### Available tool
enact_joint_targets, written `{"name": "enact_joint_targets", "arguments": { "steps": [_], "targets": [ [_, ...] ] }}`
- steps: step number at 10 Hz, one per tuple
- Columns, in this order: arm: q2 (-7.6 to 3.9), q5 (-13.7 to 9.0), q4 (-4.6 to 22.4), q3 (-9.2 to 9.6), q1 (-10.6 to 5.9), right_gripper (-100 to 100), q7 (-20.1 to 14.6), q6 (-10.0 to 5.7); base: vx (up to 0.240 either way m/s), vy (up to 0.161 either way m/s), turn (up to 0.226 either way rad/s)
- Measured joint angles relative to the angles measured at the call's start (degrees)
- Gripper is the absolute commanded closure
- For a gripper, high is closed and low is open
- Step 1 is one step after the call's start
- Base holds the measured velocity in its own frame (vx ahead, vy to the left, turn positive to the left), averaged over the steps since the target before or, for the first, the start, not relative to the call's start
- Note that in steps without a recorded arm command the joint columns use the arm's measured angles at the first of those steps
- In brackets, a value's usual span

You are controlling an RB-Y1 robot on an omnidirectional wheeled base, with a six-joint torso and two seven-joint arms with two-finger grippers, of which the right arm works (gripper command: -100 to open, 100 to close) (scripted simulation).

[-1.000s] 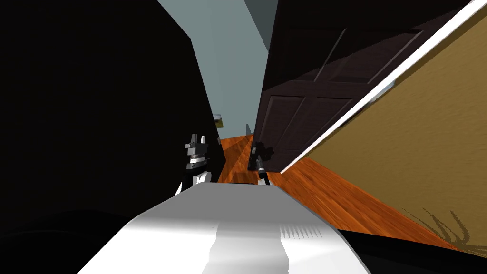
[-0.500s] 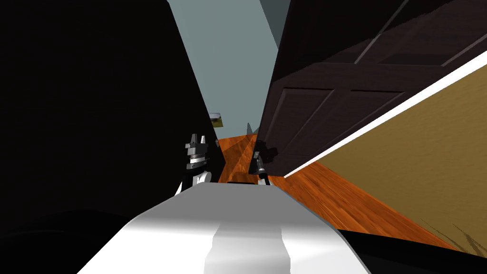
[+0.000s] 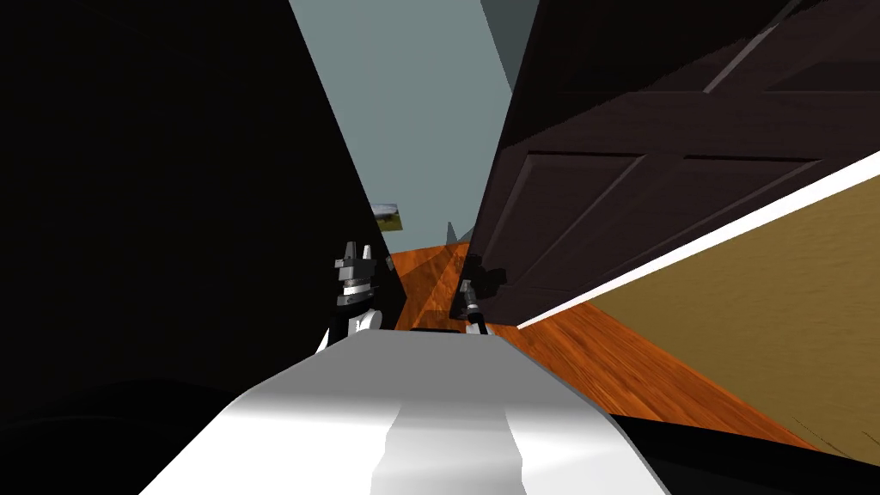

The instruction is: Push the door open

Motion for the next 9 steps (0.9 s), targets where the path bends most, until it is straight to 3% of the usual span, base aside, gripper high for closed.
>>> {"name": "enact_joint_targets", "arguments": {
  "steps": [5, 7, 9],
  "targets": [
    [0.00, 0.02, 0.13, 0.03, 0.09, 100, 0.03, 0.22, 0.012, 0.004, -0.009],
    [0.23, -0.22, 1.58, -0.56, -0.19, 100, 0.62, -0.08, 0.183, 0.042, -0.063],
    [0.13, -0.51, 0.48, -1.35, 0.41, 100, 1.37, 0.65, 0.236, -0.007, -0.054]
  ]
}}
